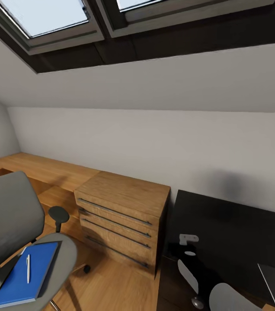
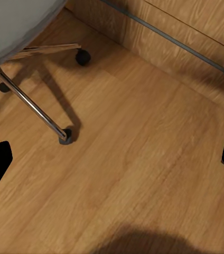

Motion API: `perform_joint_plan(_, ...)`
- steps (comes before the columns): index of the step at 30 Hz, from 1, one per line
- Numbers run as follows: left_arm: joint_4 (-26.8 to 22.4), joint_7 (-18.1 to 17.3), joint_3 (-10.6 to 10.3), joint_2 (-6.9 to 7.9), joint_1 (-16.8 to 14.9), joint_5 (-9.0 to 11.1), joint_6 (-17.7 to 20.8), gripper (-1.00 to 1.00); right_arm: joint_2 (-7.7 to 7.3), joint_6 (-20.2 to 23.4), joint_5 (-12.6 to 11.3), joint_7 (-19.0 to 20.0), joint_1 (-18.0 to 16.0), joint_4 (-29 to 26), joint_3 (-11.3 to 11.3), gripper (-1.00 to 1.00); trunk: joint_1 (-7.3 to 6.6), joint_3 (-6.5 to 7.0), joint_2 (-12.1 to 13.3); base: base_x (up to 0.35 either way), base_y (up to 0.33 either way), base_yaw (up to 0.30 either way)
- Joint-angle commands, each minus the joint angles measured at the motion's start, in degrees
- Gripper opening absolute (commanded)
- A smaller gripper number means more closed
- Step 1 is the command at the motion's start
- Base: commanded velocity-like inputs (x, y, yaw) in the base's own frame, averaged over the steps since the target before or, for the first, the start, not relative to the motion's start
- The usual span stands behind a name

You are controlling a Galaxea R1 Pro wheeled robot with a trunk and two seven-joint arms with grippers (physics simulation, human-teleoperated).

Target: In the bedroom, organize the workspace by keeping the computer under the desk, ensuring the monitor is on the desk, placing the keyboard on the desk next to the monitor, placing the mouse on the desk next to the keyboard, moving the folder from the swivel chair onto the desk next to the mouse, stacking the notebook on top of the folder with the pen on top of the notebook, and positioning the swivel chair next to the desk.

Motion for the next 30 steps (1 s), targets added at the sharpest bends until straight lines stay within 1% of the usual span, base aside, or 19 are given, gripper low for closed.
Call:
perform_joint_plan(1, -0.1, 0.5, -0.3, 0.09, 0.0, 0.6, -0.1, 1.0, -0.05, 1.1, -0.5, -0.5, -0.1, 0.5, 0.4, -1.0, 0.01, -0.07, 0.0, 0.0, 0.0, 0.0)
perform_joint_plan(6, -0.1, 0.5, -0.3, 0.09, 0.0, 0.6, -0.1, 1.0, 0.03, 1.8, -0.6, -0.5, -0.1, 0.8, 0.1, -1.0, 0.01, -0.07, 0.0, 0.0, 0.0, 0.0)
perform_joint_plan(27, 0.0, 0.3, -0.5, 0.09, 0.0, 0.5, -0.2, 1.0, 0.2, 1.6, -0.5, -0.5, -0.1, 0.7, 0.1, -1.0, 0.01, -0.07, 0.0, 0.0, 0.0, 0.0)
perform_joint_plan(30, 0.0, 0.3, -0.5, 0.08, 0.0, 0.4, -0.2, 1.0, 0.18, 1.6, -0.5, -0.5, -0.1, 0.7, 0.1, -1.0, -0.65, 0.47, 1.2, 0.0, 0.0, 0.0)
